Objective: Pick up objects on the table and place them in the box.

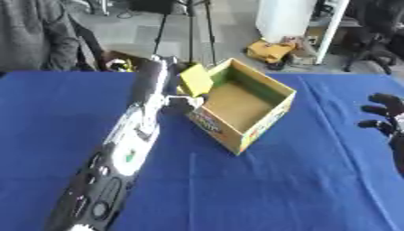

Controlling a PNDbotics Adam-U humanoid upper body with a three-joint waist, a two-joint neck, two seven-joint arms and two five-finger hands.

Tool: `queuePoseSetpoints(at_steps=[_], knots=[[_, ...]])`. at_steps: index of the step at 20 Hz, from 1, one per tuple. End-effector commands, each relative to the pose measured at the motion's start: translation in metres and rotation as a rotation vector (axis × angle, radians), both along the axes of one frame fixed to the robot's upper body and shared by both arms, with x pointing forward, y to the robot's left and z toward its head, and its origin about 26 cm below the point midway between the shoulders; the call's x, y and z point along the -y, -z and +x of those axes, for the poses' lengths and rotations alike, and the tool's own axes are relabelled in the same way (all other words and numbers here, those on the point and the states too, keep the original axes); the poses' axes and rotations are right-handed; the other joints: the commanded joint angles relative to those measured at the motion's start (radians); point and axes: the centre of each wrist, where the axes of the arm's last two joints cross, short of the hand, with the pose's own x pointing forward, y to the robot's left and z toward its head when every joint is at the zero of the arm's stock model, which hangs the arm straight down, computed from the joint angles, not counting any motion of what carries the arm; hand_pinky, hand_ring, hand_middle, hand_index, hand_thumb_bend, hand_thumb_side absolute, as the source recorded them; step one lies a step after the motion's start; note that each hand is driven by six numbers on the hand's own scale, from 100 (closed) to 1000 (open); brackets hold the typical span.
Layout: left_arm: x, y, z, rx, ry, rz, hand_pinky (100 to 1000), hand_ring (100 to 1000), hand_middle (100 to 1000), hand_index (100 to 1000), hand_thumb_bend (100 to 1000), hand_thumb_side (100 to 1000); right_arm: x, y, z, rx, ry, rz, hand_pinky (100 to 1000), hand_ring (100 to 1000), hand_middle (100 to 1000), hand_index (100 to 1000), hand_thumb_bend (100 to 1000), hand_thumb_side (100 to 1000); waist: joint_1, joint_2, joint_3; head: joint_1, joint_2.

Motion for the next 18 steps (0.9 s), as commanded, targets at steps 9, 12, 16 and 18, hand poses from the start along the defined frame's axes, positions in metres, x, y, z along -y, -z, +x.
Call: queuePoseSetpoints(at_steps=[9, 12, 16, 18], knots=[[0.003, 0.028, 0.036, -0.108, -0.111, 0.112, 361, 399, 335, 541, 555, 242, -0.021, -0.017, 0.012, 0.042, -0.103, -0.010, 570, 736, 749, 766, 499, 642, 0.003, 0.019, -0.116, 0.064, -0.049], [-0.005, 0.036, 0.045, -0.142, -0.141, 0.127, 417, 453, 400, 610, 742, 352, -0.026, -0.018, 0.013, 0.042, -0.123, -0.009, 570, 736, 749, 766, 498, 642, 0.006, 0.029, -0.157, 0.082, -0.059], [-0.010, 0.033, 0.050, -0.125, -0.137, 0.136, 545, 600, 540, 725, 1000, 545, -0.026, -0.016, 0.013, 0.033, -0.126, -0.009, 570, 736, 748, 766, 496, 643, 0.010, 0.034, -0.176, 0.088, -0.061], [-0.011, 0.031, 0.051, -0.113, -0.136, 0.145, 600, 679, 609, 759, 1000, 616, -0.027, -0.015, 0.013, 0.032, -0.129, -0.009, 570, 735, 746, 765, 495, 643, 0.012, 0.033, -0.178, 0.089, -0.062]])
